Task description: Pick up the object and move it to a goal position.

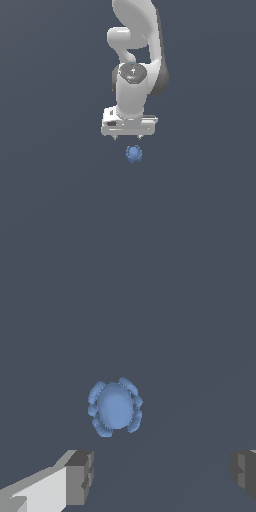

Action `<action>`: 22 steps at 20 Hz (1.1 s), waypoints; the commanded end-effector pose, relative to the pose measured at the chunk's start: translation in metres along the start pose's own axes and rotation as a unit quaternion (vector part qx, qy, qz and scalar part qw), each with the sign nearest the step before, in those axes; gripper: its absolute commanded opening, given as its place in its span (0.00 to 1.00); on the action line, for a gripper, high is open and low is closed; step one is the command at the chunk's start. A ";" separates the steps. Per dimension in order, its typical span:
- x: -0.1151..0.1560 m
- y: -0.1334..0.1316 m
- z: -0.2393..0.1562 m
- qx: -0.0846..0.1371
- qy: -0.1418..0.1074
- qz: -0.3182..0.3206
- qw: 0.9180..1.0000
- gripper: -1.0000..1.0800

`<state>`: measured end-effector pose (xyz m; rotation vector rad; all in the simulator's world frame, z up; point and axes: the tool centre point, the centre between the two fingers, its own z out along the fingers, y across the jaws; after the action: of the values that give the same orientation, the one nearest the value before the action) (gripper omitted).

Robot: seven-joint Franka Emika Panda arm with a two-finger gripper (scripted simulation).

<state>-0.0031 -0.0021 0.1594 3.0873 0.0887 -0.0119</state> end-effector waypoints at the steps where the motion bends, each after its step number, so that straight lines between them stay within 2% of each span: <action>1: 0.000 0.000 0.000 0.000 0.000 0.000 1.000 0.96; 11: -0.014 0.014 0.011 0.003 -0.027 0.007 1.000 0.96; 22: -0.003 -0.002 0.028 0.009 -0.015 -0.025 1.000 0.96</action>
<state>-0.0083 -0.0066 0.1365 3.0985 0.1381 -0.0690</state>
